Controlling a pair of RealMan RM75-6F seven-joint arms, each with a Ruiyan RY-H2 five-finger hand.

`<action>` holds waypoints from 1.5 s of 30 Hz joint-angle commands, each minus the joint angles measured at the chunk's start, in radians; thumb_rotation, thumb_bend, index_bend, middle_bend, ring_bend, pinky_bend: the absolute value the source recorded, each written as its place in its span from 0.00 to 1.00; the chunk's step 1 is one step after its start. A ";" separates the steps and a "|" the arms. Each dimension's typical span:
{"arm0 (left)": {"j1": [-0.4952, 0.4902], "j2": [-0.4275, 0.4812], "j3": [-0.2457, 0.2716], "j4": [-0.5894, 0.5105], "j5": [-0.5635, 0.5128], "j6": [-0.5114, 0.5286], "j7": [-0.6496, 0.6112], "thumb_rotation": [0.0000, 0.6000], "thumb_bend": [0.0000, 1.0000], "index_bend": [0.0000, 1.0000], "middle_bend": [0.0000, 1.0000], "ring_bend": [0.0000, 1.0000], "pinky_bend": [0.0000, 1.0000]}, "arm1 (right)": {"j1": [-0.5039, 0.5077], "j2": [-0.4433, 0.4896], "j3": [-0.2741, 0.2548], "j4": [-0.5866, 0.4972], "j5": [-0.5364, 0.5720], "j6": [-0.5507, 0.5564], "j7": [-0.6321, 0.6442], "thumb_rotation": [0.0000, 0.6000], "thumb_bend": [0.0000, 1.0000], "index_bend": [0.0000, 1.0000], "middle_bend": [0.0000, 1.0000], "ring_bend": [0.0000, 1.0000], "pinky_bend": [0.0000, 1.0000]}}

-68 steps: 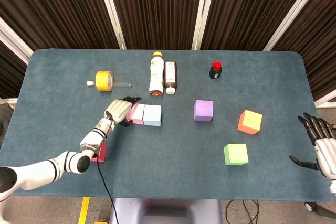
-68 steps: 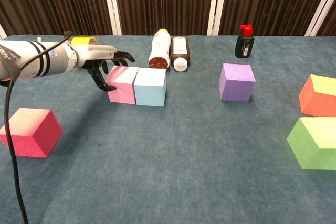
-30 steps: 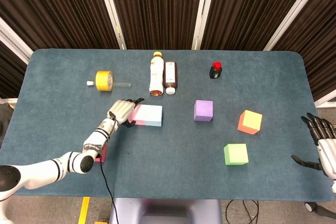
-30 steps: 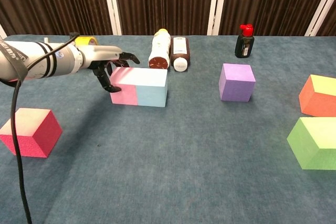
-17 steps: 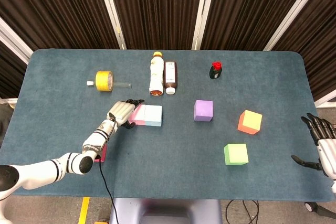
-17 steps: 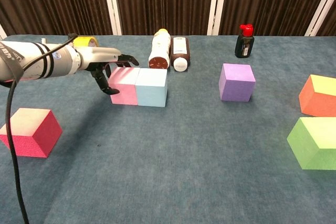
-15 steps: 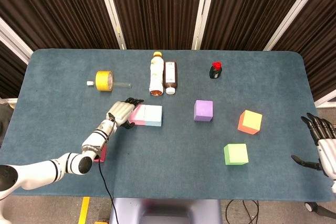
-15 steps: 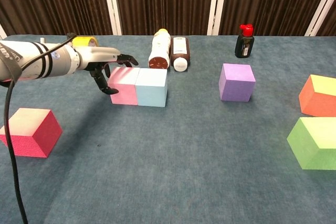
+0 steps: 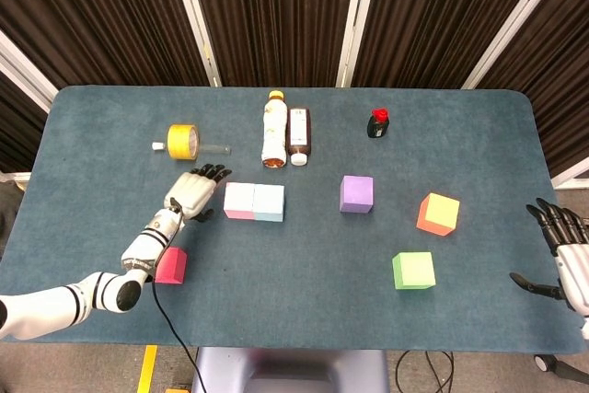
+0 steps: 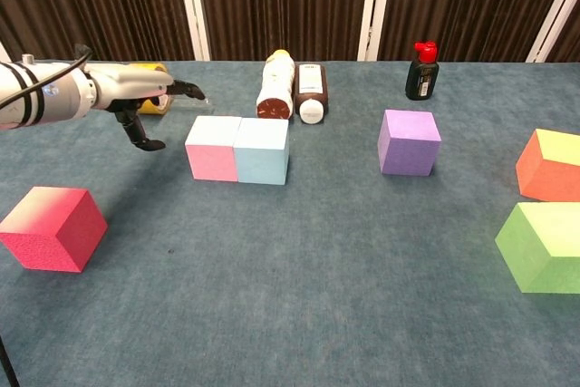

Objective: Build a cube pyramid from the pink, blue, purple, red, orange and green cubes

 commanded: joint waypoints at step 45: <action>0.320 0.241 0.022 -0.250 0.407 0.383 -0.240 1.00 0.37 0.06 0.03 0.00 0.14 | 0.437 -0.088 0.153 -0.131 0.213 -0.573 -0.156 1.00 0.20 0.17 0.18 0.05 0.22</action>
